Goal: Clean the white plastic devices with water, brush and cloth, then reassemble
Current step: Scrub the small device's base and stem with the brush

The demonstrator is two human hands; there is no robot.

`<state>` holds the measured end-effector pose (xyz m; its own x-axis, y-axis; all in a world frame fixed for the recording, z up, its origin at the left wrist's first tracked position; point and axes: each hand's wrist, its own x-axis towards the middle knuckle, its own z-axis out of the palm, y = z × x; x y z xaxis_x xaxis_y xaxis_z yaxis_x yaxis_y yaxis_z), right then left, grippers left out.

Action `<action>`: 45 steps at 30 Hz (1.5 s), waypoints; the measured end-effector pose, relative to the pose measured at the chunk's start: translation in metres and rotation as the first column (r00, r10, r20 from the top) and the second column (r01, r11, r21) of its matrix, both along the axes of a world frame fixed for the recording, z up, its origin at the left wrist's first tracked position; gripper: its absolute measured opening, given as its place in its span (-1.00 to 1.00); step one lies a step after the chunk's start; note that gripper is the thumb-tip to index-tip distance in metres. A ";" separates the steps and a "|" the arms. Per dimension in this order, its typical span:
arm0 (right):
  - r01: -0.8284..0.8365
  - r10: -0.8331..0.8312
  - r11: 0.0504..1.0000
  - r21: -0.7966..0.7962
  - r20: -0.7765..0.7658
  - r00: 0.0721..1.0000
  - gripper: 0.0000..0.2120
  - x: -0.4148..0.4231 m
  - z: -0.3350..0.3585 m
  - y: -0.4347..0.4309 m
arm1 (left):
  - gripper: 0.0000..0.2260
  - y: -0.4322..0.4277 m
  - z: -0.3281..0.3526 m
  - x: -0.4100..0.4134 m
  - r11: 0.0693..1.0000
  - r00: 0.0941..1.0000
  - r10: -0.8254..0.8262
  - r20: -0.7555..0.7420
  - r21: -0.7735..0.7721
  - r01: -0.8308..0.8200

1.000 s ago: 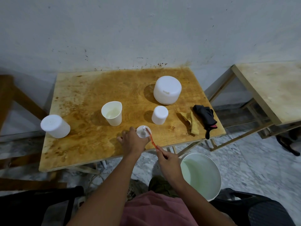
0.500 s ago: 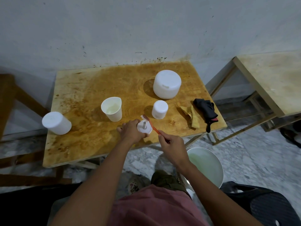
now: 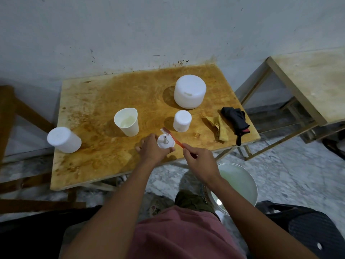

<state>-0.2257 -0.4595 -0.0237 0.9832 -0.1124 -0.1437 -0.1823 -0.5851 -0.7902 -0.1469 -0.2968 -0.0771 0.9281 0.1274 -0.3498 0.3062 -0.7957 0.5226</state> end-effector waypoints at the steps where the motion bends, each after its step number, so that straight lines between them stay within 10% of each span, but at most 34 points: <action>1: -0.003 0.003 1.000 0.004 0.009 1.000 -0.72 -0.001 0.001 0.000 | -0.30 -0.001 0.000 0.000 1.000 1.000 0.024 0.009 -0.010 -0.024; 19: -0.025 0.023 0.998 -0.064 -0.026 0.999 -0.73 0.011 -0.003 -0.018 | -0.40 0.007 0.009 0.008 0.974 0.976 -0.216 -0.009 0.071 0.216; 28: -0.250 0.220 0.794 -0.555 -0.122 0.968 -0.65 0.009 -0.003 -0.017 | -0.43 0.012 0.005 0.007 0.985 0.987 -0.151 0.057 0.087 0.146; 45: -0.127 0.105 0.931 -0.342 -0.085 0.991 -0.70 0.009 -0.002 -0.013 | -0.42 0.010 0.002 0.006 0.988 0.992 -0.118 0.053 0.107 0.112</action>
<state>-0.2164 -0.4725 -0.0259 0.9824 -0.0521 -0.1791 -0.1401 -0.8404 -0.5235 -0.1412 -0.2869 -0.0751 0.9573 0.0512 -0.2845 0.1805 -0.8746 0.4500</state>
